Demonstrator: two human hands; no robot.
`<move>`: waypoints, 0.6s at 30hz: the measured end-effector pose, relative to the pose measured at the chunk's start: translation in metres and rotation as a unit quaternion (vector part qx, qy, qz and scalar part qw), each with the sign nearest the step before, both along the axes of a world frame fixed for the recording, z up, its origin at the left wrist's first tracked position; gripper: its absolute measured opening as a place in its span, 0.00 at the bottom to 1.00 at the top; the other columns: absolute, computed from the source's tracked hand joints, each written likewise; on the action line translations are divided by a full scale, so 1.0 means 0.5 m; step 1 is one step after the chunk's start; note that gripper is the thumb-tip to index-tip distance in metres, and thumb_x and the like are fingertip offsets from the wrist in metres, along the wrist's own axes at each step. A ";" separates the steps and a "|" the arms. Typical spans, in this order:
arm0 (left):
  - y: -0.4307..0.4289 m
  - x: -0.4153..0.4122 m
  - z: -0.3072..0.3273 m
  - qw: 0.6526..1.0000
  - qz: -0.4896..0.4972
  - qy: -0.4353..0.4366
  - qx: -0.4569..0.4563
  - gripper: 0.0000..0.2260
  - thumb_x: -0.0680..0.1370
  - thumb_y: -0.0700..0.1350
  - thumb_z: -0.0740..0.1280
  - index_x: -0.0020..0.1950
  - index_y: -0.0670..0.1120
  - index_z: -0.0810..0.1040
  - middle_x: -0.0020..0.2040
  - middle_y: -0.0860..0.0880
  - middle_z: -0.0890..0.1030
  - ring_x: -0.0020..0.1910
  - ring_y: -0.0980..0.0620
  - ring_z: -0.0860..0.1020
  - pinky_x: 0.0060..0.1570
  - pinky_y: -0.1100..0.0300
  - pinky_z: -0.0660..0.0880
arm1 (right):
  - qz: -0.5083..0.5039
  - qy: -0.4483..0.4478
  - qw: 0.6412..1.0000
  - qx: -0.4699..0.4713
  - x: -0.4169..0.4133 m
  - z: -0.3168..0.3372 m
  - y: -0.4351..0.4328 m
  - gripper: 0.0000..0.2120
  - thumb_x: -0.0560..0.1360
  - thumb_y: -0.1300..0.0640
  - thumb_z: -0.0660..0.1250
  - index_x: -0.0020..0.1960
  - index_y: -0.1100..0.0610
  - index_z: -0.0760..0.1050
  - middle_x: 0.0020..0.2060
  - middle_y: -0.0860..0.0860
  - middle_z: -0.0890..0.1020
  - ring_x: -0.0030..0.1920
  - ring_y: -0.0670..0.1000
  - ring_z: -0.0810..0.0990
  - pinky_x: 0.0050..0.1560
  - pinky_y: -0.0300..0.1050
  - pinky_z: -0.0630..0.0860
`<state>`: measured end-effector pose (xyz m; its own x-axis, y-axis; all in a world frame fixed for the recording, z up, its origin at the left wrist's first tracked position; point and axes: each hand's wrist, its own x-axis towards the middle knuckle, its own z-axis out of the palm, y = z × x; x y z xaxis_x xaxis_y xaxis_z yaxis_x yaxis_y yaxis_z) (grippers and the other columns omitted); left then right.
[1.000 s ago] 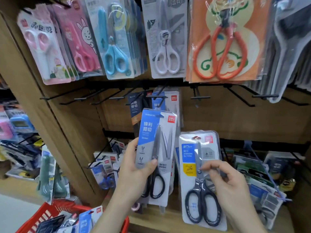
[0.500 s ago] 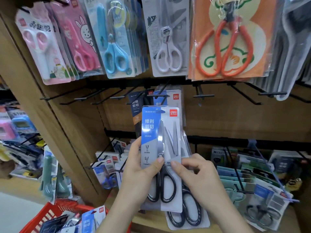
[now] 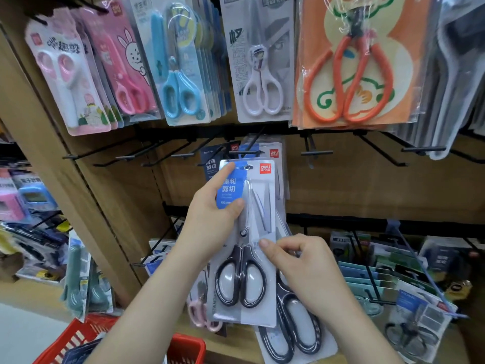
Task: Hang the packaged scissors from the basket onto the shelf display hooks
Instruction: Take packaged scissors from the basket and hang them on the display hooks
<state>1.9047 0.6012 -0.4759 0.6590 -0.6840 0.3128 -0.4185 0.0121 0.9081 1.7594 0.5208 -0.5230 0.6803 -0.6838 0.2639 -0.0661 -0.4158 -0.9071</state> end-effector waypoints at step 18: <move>-0.043 0.020 0.040 0.999 0.015 0.029 0.025 0.08 0.81 0.51 0.64 0.56 0.65 0.73 0.53 0.58 0.79 0.47 0.58 0.79 0.46 0.61 0.78 | -0.045 -0.056 0.997 0.022 -0.026 0.000 0.016 0.23 0.74 0.47 0.71 0.30 0.61 0.69 0.28 0.46 0.68 0.31 0.44 0.66 0.37 0.42 0.62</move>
